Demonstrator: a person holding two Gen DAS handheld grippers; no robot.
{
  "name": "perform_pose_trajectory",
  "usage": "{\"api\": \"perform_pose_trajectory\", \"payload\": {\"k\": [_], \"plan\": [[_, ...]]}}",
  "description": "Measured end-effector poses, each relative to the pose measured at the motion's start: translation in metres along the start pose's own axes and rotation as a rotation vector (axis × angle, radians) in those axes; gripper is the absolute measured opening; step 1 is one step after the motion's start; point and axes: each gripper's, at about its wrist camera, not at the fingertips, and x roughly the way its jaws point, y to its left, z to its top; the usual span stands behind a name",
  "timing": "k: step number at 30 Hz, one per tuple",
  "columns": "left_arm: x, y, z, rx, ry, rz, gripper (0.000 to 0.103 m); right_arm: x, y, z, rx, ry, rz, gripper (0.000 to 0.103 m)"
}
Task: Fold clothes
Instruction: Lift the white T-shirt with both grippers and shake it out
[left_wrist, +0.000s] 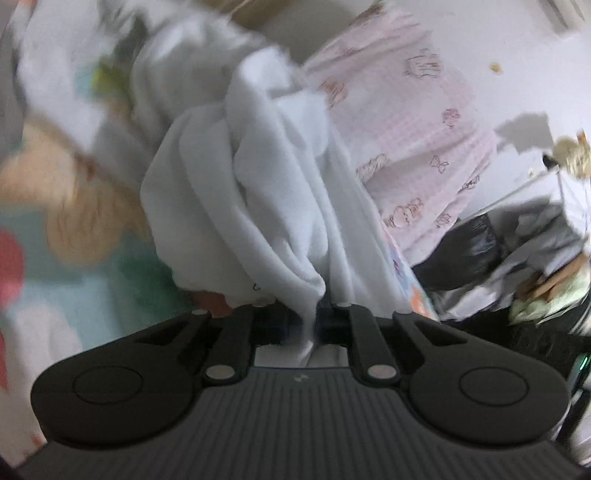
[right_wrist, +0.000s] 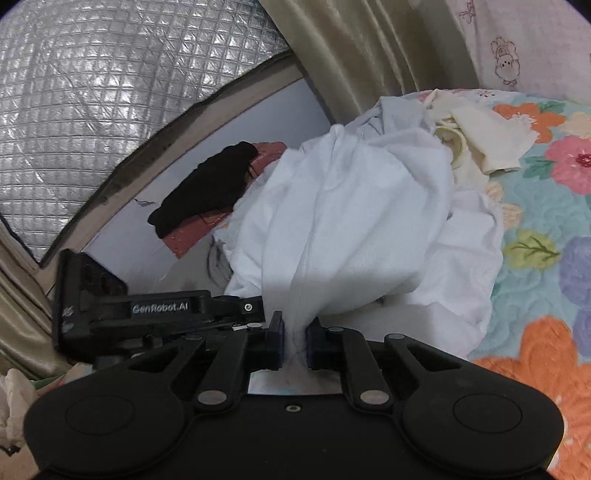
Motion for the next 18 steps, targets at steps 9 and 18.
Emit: {"api": "perform_pose_trajectory", "payload": {"k": [9, 18], "plan": [[-0.015, -0.038, -0.018, 0.152, 0.035, -0.001, 0.009, -0.026, 0.019, -0.016, -0.023, -0.026, -0.115, 0.014], [-0.048, -0.058, -0.067, 0.232, 0.086, 0.029, 0.006, -0.072, 0.038, -0.068, 0.031, -0.124, -0.266, 0.013]]}}
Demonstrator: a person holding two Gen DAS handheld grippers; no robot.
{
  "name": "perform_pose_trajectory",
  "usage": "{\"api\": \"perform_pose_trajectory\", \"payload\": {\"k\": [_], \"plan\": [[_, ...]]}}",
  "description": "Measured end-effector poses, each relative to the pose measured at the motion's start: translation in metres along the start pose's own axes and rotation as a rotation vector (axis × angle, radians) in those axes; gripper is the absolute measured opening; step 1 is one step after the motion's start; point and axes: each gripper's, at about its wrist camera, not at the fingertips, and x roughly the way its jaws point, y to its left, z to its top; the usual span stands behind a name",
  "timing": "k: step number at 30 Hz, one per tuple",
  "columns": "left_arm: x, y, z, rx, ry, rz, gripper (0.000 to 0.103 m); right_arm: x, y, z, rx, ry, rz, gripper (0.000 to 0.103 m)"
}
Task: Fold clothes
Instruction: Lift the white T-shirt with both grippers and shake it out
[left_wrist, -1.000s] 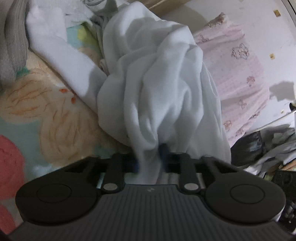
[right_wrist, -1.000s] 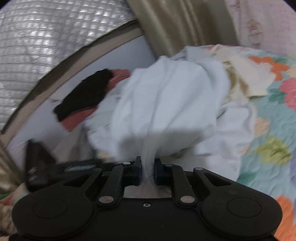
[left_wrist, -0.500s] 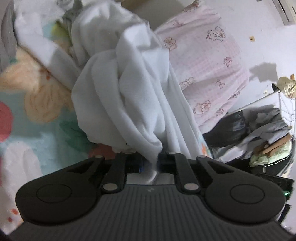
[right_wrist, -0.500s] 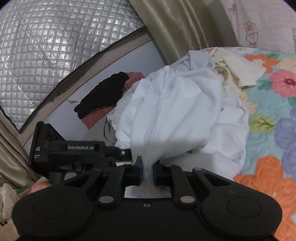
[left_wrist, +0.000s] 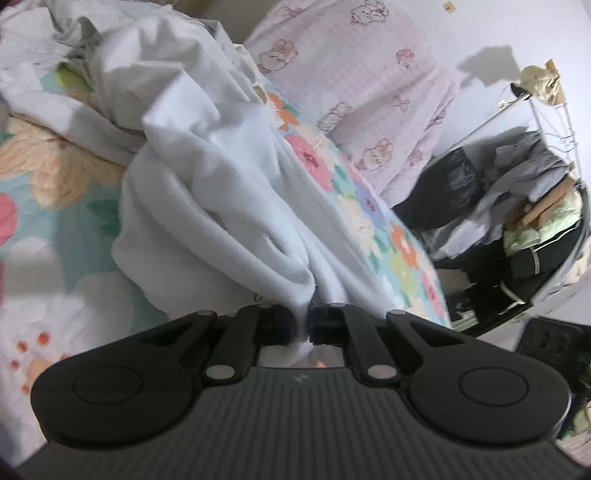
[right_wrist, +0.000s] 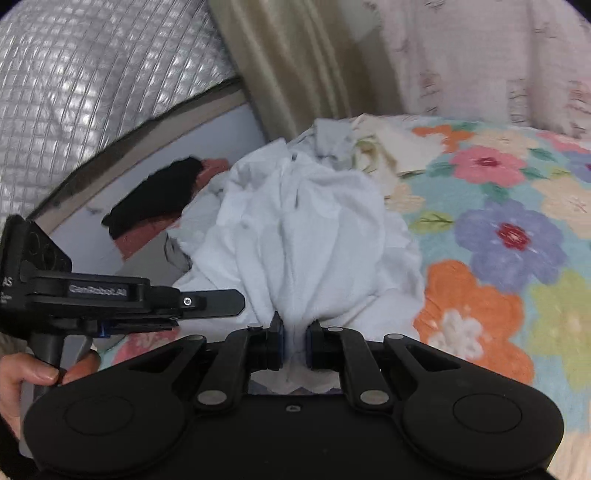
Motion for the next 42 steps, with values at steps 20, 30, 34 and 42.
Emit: {"api": "perform_pose_trajectory", "payload": {"k": [20, 30, 34, 42], "plan": [[-0.028, -0.02, -0.057, 0.117, 0.036, -0.093, 0.005, -0.059, 0.042, -0.051, 0.123, 0.055, -0.258, 0.013], [-0.027, -0.042, -0.071, 0.224, 0.02, -0.185, 0.005, -0.102, 0.034, -0.057, 0.195, -0.095, -0.272, 0.012], [-0.013, -0.044, -0.074, 0.226, 0.032, -0.179, 0.005, -0.085, 0.042, -0.086, 0.07, -0.075, -0.275, 0.012], [0.014, -0.027, -0.075, 0.014, 0.053, -0.215, 0.005, -0.095, 0.031, -0.098, -0.015, -0.093, -0.247, 0.012]]}}
